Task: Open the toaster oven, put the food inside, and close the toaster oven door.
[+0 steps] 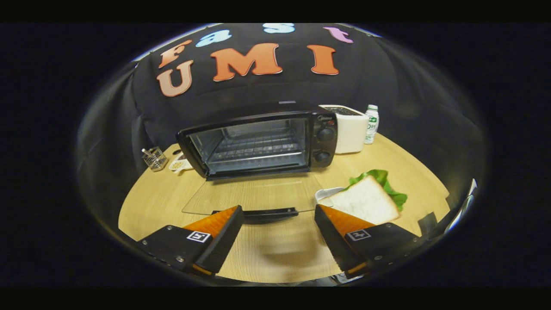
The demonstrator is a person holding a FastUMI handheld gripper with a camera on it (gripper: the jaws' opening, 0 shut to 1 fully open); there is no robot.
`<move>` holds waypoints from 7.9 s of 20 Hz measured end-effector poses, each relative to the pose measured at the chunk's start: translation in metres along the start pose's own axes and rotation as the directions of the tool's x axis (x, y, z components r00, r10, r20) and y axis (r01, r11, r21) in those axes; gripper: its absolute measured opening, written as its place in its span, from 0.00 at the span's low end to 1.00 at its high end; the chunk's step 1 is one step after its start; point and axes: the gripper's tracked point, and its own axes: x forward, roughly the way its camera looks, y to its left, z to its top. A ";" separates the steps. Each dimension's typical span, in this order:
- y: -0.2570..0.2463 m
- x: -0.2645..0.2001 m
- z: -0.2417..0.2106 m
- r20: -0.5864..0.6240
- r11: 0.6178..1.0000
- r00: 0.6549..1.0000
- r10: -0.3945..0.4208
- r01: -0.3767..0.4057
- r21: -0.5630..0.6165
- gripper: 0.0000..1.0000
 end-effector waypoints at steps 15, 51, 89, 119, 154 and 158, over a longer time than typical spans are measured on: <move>-0.162 -0.008 0.028 -0.208 0.998 0.976 0.060 -0.052 0.040 0.99; -0.086 -0.003 0.078 -0.152 0.925 0.951 0.269 -0.211 0.315 0.27; 0.074 0.222 0.067 0.166 0.346 0.964 0.209 -0.231 0.909 0.74; 0.039 0.041 -0.100 -0.123 1.000 0.992 0.000 0.000 0.004 0.99; 0.091 0.127 0.097 0.130 0.980 0.991 -0.020 0.045 -0.194 1.00; 0.089 0.124 0.106 0.135 0.983 0.990 -0.030 0.053 -0.174 1.00</move>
